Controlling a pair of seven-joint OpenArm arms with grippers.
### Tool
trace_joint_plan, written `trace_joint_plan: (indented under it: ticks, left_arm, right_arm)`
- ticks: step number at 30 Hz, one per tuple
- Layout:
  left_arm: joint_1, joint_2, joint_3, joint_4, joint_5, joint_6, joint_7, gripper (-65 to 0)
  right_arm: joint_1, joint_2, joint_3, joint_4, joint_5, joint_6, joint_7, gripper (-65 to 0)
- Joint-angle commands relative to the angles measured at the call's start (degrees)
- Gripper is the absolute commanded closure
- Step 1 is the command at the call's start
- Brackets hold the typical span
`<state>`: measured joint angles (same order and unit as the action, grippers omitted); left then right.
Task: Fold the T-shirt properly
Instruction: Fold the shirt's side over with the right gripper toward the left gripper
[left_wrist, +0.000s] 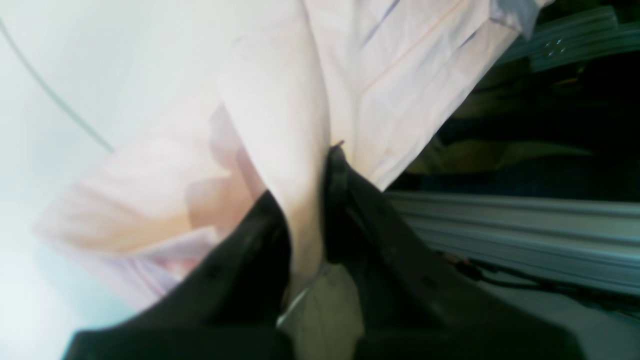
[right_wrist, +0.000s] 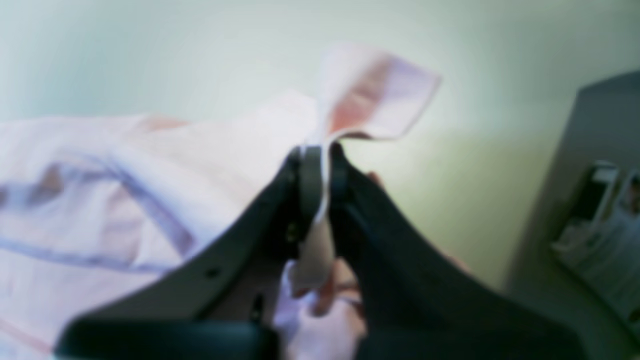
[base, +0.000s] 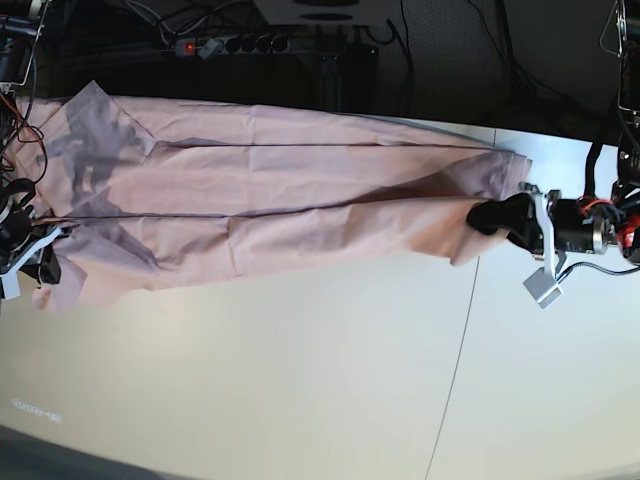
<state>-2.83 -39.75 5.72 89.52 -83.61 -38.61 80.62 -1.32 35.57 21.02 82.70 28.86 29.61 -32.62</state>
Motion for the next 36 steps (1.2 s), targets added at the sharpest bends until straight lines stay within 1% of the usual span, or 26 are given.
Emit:
trace_joint_plan:
  ticks: [1, 4, 10, 16, 20, 24, 26, 32, 36]
  left_arm:
    - [-0.4, -1.4, -0.5, 1.1, -1.4, -1.4, -0.6, 0.0]
    - [0.5, -2.5, -0.5, 1.2, -1.4, -1.4, -0.6, 0.0]
    - [1.0, -4.3, -0.5, 1.2, -1.4, -1.4, -0.6, 0.0]
    - [1.1, -4.2, -0.5, 1.2, -1.4, -1.4, -0.6, 0.0]
    - [1.1, -4.2, -0.5, 1.2, -1.4, -1.4, -0.6, 0.0]
    - [1.1, -4.2, -0.5, 1.2, -1.4, -1.4, -0.6, 0.0]
    - [1.1, -4.2, -0.5, 1.2, -1.4, -1.4, -0.6, 0.0]
    - [1.1, -4.2, -0.5, 1.2, -1.4, -1.4, -0.6, 0.0]
    - [1.1, -4.2, -0.5, 1.2, -1.4, -1.4, -0.6, 0.0]
  right_arm:
    - [-0.7, 1.7, 1.6, 2.1, 0.8, 4.5, 1.3, 0.0]
    - [-4.3, 1.7, 4.9, 5.3, 1.4, 4.5, 1.1, 0.0]
    - [-11.4, 1.7, 12.4, 10.4, 6.1, 4.5, -0.9, 0.0]
    - [-17.8, 1.7, 18.7, 14.0, 8.8, 4.5, -1.3, 0.0]
    - [-20.3, 0.8, 22.1, 14.2, 10.9, 4.5, -3.1, 0.0]
    - [-22.2, 0.1, 22.6, 14.2, 11.3, 4.5, -3.9, 0.0]
    - [-22.2, -0.7, 22.6, 14.2, 11.2, 4.5, -4.2, 0.0]
    - [-22.2, -3.9, 22.6, 14.2, 11.2, 4.3, -6.5, 0.0]
    - [-22.2, -6.6, 22.6, 14.2, 11.0, 4.2, -8.0, 0.0]
